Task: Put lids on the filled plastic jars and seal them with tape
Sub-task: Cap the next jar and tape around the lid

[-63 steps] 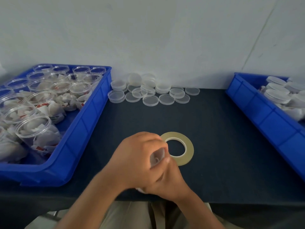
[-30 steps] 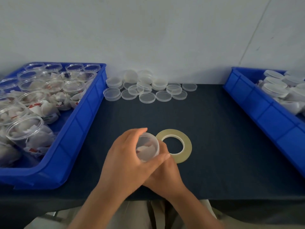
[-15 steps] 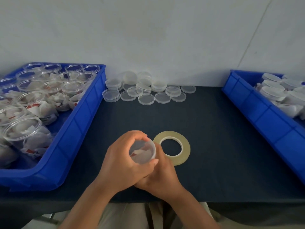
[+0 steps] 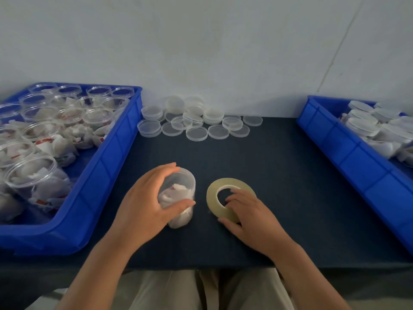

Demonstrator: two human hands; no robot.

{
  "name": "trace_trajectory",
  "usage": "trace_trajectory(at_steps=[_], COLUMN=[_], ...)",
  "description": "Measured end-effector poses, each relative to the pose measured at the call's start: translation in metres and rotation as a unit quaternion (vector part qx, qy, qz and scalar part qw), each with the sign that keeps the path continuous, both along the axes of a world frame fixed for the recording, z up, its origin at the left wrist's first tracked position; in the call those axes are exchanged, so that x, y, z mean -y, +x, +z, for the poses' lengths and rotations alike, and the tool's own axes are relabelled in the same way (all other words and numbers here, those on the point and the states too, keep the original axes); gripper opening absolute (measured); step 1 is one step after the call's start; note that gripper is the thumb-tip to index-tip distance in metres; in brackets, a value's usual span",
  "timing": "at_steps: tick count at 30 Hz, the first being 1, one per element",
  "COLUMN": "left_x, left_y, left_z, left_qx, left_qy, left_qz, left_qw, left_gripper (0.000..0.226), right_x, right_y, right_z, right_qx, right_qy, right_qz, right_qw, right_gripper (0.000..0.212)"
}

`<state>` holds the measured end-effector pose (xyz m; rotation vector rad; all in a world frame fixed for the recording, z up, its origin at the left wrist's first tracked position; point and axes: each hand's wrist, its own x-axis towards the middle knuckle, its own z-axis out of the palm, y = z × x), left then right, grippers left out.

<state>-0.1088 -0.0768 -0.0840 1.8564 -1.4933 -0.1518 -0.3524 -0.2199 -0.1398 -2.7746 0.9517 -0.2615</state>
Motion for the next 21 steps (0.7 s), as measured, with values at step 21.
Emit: trace_trajectory(at_steps=[21], left_x=[-0.009], left_y=[-0.081], left_z=[0.019], left_qx=[-0.068], left_qy=[-0.164], left_qz=[-0.003], left_qw=[0.984], left_gripper=[0.018], right_x=[-0.085], right_y=[0.010], right_z=[0.030], right_qx=[0.364], right_qy=[0.245], right_qz=[-0.039], right_qw=[0.898], right_gripper=[0.033])
